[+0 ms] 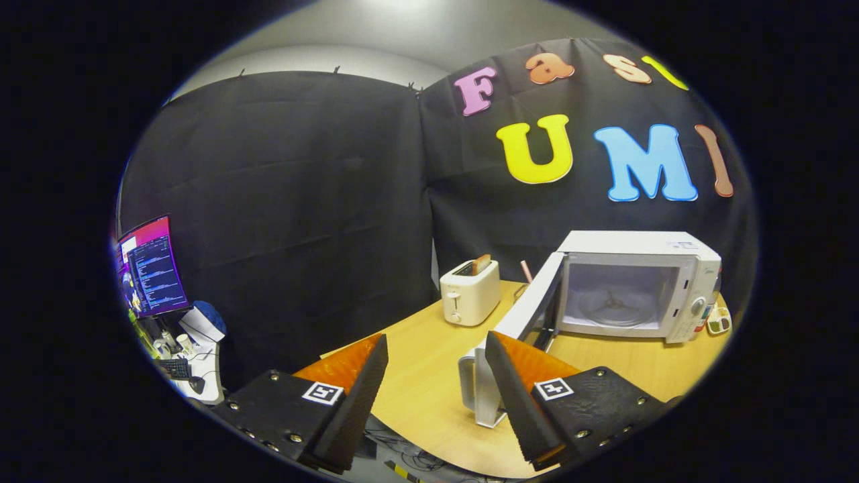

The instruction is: Open the microwave, put the food inside, and close the microwave door.

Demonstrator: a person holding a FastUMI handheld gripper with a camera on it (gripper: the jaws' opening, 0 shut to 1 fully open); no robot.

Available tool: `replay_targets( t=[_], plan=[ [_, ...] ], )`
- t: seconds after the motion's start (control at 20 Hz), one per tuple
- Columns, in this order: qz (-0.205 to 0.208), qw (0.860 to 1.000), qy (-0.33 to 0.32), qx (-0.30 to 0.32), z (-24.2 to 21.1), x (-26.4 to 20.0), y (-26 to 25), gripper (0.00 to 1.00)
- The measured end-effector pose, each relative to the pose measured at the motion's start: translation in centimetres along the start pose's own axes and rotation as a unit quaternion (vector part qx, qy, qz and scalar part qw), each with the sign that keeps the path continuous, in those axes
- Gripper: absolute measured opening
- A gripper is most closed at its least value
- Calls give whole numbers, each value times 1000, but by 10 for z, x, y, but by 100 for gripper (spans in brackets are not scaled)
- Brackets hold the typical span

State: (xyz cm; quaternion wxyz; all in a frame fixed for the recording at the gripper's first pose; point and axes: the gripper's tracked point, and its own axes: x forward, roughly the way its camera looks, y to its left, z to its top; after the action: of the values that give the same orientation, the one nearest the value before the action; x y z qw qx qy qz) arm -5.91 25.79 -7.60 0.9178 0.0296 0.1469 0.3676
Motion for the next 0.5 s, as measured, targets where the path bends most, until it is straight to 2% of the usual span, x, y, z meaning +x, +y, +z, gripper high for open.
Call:
replay_targets(
  t=[0.25, 0.5],
  plan=[
    [-74, 997, -8, 21, 12, -48, -77, 89],
    [-143, 988, 3, 63, 0, -104, -150, 88]
  ],
)
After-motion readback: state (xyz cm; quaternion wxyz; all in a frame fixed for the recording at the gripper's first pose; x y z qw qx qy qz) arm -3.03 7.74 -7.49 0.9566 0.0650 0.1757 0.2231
